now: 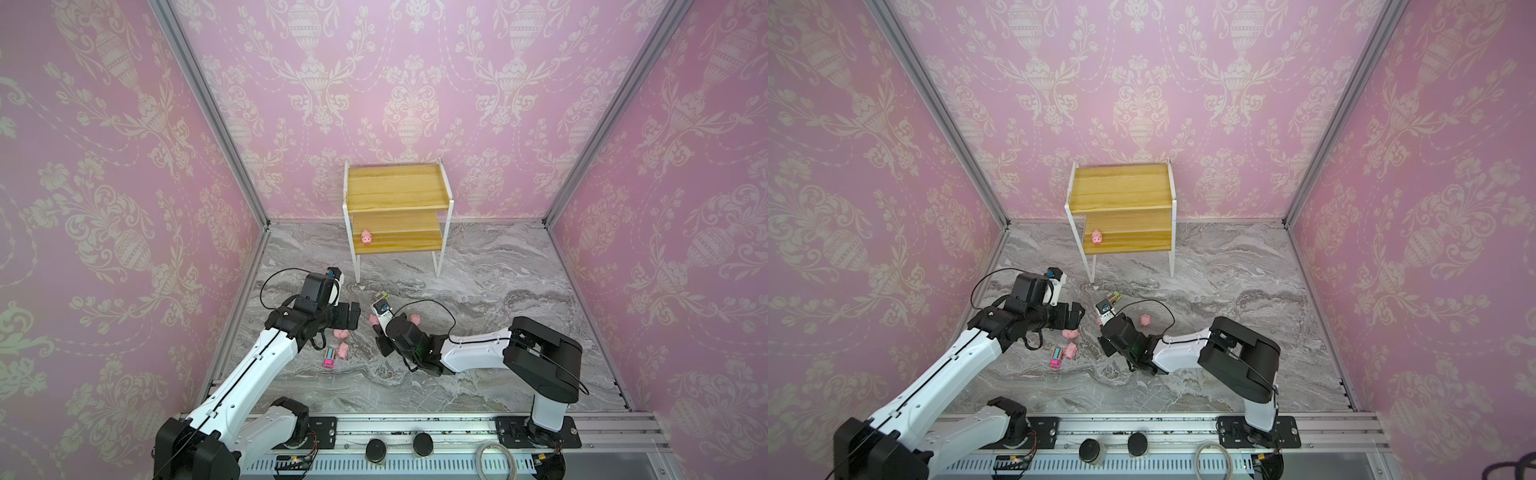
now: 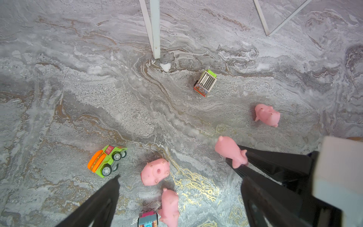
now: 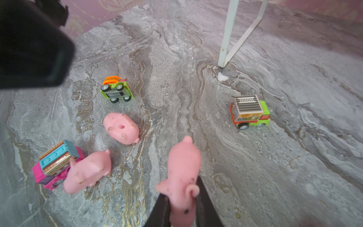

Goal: Organize plastic toys on shelves
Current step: Pick up the plastic toy from the center of the table, then place the plastic toy on the shelf.

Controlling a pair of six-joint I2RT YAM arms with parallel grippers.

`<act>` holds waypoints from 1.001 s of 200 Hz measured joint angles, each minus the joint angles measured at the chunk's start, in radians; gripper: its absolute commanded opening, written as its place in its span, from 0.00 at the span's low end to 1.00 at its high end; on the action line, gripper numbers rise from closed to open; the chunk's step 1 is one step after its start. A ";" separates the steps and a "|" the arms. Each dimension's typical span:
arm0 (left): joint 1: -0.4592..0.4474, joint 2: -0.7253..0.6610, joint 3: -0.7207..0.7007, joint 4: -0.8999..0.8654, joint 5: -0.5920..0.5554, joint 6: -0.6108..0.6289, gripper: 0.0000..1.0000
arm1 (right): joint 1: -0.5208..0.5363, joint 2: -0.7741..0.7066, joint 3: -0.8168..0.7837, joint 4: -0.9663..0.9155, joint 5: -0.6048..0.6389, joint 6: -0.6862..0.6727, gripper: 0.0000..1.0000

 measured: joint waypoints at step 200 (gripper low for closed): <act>0.132 -0.014 0.005 0.000 0.038 -0.008 0.99 | 0.002 -0.217 0.107 -0.346 0.023 0.006 0.13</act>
